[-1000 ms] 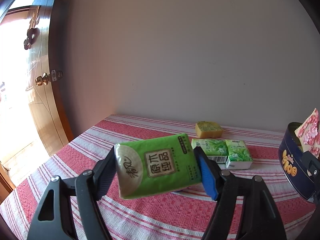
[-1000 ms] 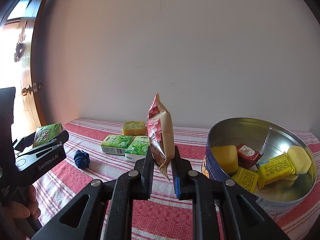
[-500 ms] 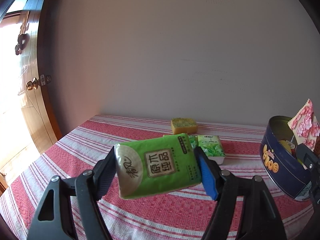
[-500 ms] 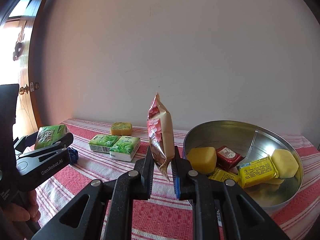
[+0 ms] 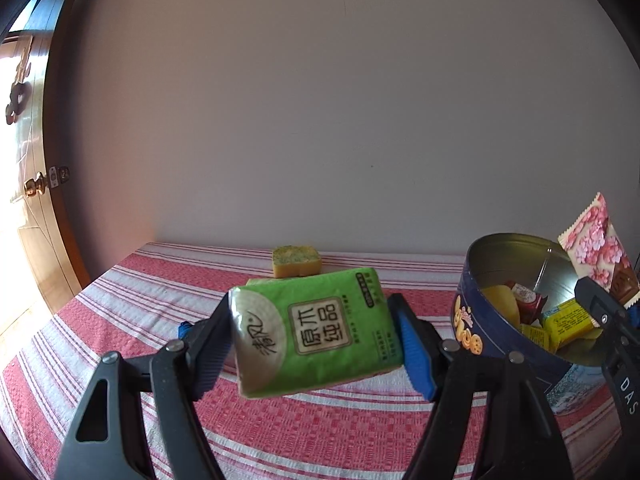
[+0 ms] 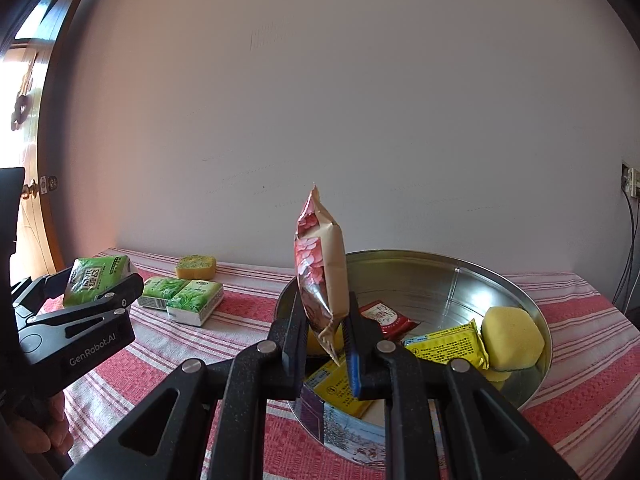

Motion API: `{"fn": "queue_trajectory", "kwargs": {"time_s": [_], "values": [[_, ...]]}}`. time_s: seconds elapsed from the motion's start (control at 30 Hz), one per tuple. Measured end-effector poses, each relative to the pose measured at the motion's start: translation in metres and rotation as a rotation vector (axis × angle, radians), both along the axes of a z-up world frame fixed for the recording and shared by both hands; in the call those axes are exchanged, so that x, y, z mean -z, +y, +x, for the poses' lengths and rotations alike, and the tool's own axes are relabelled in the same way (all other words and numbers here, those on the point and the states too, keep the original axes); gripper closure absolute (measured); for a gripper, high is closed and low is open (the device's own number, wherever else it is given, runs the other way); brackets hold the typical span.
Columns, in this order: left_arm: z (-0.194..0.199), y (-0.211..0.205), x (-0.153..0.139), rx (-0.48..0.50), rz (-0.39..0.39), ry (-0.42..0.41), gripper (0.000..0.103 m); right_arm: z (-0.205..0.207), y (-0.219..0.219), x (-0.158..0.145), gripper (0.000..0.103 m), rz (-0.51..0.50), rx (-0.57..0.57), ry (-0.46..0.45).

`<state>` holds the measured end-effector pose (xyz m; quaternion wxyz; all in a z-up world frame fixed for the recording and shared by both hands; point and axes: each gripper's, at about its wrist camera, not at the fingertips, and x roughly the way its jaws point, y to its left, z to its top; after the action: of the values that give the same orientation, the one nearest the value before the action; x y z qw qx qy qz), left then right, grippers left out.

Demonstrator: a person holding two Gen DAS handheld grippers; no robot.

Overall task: Organize objects
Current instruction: 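Carry tissue pack and floral packet over the tin and release both inside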

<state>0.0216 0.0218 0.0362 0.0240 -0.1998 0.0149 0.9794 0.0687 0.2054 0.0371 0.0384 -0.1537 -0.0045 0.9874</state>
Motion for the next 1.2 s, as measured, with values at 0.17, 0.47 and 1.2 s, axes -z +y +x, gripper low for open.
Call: {"fn": "queue_trajectory", "kwargs": {"time_s": [0.17, 0.47, 1.2], "values": [[0.001, 0.02, -0.004, 0.035, -0.001, 0.003, 0.029, 0.003, 0.021, -0.004, 0.085, -0.004, 0.031, 0.006], [0.002, 0.06, -0.013, 0.101, -0.009, 0.019, 0.029, 0.006, 0.06, -0.007, 0.085, -0.002, 0.096, 0.013], [-0.015, 0.145, -0.007, 0.307, 0.039, -0.042, 0.029, -0.001, 0.116, -0.01, 0.085, 0.078, 0.229, -0.012]]}}
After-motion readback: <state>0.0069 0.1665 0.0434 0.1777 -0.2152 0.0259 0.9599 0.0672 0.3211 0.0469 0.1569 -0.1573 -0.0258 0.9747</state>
